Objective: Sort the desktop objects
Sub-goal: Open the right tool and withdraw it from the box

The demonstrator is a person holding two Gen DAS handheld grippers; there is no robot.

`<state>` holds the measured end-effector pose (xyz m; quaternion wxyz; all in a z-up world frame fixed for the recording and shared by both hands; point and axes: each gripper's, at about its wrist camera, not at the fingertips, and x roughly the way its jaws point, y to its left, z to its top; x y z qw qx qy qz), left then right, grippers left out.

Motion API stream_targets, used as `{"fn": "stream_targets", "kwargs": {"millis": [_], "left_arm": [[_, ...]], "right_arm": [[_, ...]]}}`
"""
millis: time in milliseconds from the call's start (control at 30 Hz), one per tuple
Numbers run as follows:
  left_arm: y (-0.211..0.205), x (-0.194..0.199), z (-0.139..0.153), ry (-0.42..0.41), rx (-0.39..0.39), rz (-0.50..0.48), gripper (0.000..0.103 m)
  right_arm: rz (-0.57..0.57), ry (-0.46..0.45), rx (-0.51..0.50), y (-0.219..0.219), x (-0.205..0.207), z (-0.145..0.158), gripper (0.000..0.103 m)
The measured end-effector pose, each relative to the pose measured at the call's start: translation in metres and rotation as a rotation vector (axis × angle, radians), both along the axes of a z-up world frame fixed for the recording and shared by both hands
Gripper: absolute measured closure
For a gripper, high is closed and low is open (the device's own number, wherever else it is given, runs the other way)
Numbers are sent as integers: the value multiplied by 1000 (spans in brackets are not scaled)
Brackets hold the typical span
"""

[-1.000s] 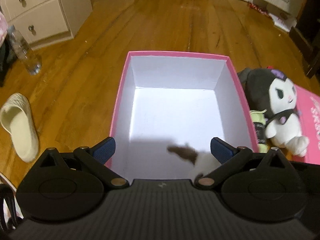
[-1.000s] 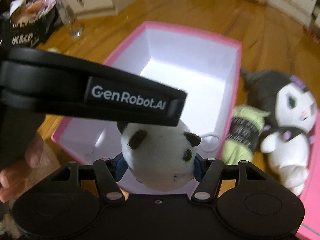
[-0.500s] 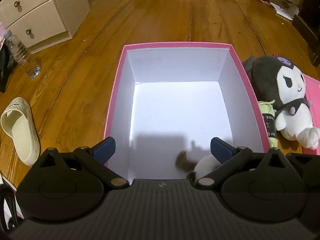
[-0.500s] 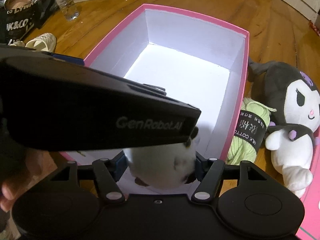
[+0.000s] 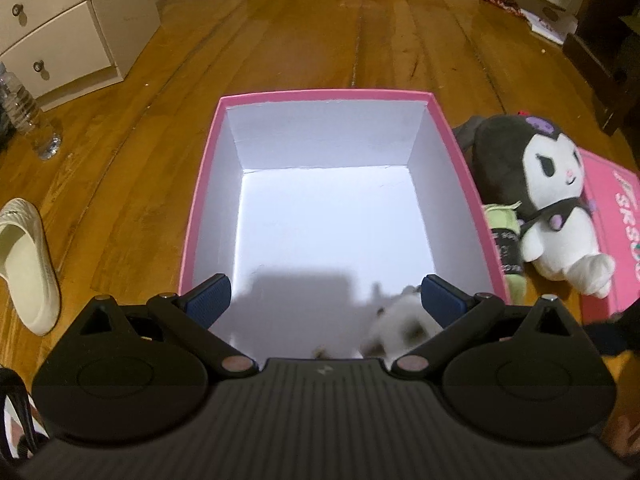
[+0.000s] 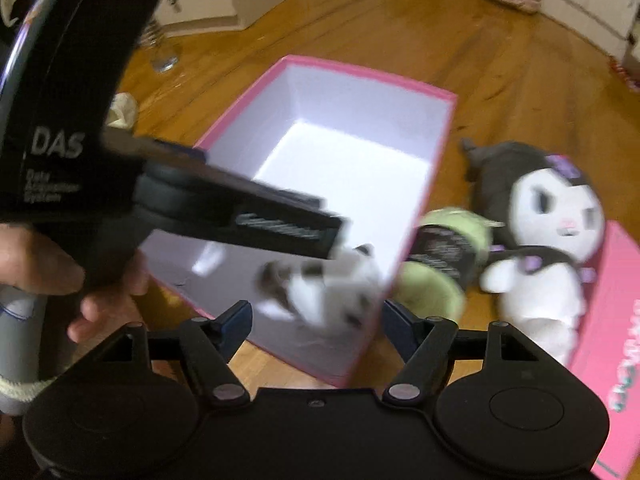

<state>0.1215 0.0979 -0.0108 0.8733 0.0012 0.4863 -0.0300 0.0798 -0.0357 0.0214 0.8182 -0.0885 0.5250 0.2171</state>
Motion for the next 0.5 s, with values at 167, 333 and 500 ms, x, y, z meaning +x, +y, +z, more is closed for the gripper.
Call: {"fn": "stream_targets", "kwargs": {"millis": [167, 333, 500], "left_arm": [[1, -1, 5, -23, -78, 9, 0], [-3, 2, 1, -18, -122, 2, 0], [-8, 10, -13, 34, -126, 27, 0]], "right_arm": [[-79, -66, -18, -34, 12, 12, 27], [-227, -7, 18, -66, 50, -13, 28], [-345, 89, 111, -83, 77, -40, 31]]}}
